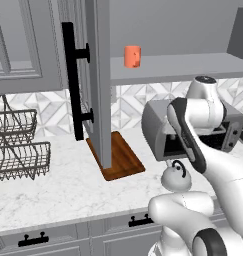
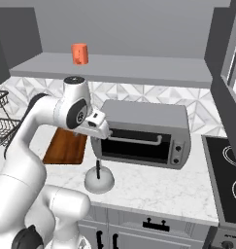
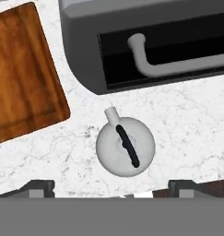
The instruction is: Pick the kettle from the counter and place it on the tray. Then pick the mug from the cabinet and place it on the tray. Then close the cabinet doors.
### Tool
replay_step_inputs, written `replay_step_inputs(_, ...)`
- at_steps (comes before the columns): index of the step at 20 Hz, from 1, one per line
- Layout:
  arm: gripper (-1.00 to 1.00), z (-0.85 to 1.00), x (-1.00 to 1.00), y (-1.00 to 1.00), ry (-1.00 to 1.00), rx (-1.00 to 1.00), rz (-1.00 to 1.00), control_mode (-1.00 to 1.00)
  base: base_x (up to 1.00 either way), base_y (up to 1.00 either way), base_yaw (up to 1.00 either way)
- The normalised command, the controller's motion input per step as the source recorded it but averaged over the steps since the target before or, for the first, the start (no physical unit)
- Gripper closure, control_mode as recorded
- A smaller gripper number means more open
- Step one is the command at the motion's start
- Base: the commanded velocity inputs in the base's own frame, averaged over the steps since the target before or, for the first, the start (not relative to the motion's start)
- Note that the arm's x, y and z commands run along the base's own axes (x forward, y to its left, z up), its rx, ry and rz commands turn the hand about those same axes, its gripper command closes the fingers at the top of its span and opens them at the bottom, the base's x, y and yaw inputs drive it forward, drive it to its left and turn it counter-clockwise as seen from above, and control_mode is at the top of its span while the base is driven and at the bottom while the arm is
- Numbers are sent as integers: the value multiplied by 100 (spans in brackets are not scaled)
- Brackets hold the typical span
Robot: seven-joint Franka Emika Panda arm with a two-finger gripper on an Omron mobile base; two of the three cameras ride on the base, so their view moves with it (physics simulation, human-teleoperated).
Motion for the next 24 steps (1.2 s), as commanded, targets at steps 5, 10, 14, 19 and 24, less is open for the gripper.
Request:
replay_step_inputs(5,-100,-43,-9,-33,17,0,-11,-100,0,0,0)
replay_step_inputs(10,-100,-47,0,-30,9,0,0,-100,0,0,0)
replay_step_inputs(14,-100,-51,-3,-13,3,0,0,-100,0,0,0)
replay_step_inputs(19,-100,-35,-14,0,2,0,1,-100,0,0,0)
replay_step_inputs(24,-100,-22,-14,4,2,0,0,-100,0,0,0)
